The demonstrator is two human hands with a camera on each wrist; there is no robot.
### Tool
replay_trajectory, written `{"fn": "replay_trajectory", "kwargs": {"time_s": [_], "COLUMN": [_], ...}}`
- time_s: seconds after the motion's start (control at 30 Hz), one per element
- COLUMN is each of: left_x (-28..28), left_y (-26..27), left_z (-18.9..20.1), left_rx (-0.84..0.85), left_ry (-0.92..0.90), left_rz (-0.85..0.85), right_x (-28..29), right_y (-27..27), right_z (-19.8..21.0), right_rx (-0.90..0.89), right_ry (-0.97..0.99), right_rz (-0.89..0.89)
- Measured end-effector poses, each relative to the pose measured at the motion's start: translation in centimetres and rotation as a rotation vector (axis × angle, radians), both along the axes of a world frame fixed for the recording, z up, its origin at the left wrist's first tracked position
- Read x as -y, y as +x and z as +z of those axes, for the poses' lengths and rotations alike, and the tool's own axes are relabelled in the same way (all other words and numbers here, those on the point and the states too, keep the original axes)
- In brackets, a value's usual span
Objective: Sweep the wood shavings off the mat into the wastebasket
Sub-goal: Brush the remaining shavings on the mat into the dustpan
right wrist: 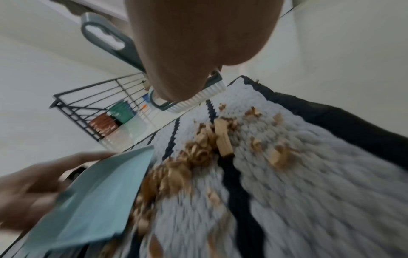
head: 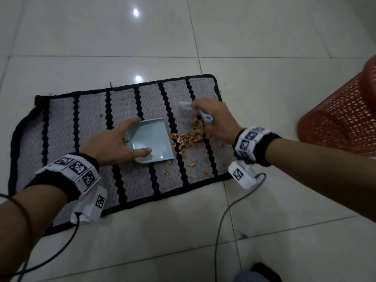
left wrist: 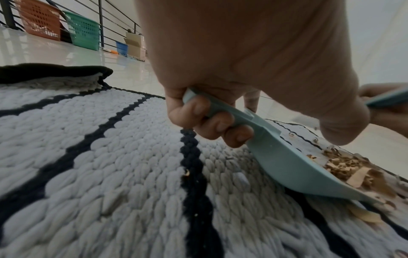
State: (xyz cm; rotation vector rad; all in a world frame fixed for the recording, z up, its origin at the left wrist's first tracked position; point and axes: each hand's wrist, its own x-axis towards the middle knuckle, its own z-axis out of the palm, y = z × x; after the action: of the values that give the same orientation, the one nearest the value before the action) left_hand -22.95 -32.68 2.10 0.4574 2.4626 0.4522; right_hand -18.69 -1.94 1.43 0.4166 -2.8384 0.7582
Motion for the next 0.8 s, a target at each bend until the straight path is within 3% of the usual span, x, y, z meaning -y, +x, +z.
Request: {"fn": "replay_trajectory", "kwargs": {"time_s": [0.1,0.23,0.53,0.8], "left_x": [-0.3,-0.1,1.0,1.5], "left_y": [0.2,0.3,1.0,1.9], "left_z": [0.3,0.7,0.5,0.7], "left_rx": [-0.009,-0.017,-0.021,-0.032], "left_ry": [0.002,0.015,-0.015,0.003], "left_rz": [-0.002,0.011,-0.01,0.0], "right_x": [-0.1,-0.3,-0.7,-2.8], "right_y": [-3.7,-5.1,4.1,0.9], "right_z": [-0.5,-1.1,0.0,0.7], "right_rx": [-0.028,0.192,0.207,0.146], "right_ry": [0.046,0.023,-0.053,-0.222], "right_rz": [-0.106,-0.148,0.165,-0.181]}}
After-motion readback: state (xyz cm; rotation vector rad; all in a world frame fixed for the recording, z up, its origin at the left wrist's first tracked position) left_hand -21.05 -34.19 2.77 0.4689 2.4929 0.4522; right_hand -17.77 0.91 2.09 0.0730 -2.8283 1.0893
